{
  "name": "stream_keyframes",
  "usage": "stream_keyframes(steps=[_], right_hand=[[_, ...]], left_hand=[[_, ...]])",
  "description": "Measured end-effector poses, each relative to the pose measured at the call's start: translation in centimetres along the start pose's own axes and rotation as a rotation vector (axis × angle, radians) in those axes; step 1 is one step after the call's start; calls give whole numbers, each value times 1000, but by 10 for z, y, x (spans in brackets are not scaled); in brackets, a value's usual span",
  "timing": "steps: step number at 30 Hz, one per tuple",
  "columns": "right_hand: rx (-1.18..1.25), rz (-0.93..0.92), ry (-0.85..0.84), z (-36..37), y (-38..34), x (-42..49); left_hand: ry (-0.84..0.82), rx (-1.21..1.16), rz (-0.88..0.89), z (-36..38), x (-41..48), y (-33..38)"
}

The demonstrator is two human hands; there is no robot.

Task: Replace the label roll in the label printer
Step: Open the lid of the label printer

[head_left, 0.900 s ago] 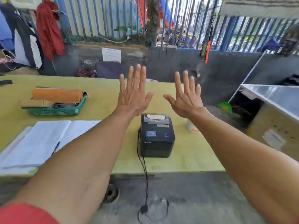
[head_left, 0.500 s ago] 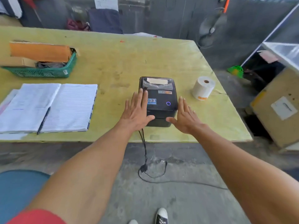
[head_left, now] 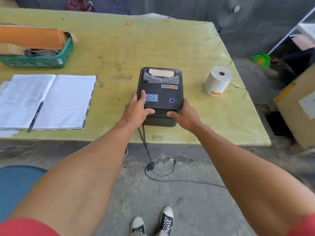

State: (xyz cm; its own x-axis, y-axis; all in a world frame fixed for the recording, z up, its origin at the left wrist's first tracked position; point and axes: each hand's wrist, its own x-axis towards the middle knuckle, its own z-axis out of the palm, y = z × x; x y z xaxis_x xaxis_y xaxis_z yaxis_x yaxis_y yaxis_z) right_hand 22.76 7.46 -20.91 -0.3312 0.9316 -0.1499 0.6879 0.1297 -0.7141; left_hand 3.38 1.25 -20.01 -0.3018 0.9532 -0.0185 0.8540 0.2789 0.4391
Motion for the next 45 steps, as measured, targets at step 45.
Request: stream_keyframes(steps=[45], right_hand=[[68,61,261,-66,-69,53]], left_hand=[[449,-251,175,-63,69,13]])
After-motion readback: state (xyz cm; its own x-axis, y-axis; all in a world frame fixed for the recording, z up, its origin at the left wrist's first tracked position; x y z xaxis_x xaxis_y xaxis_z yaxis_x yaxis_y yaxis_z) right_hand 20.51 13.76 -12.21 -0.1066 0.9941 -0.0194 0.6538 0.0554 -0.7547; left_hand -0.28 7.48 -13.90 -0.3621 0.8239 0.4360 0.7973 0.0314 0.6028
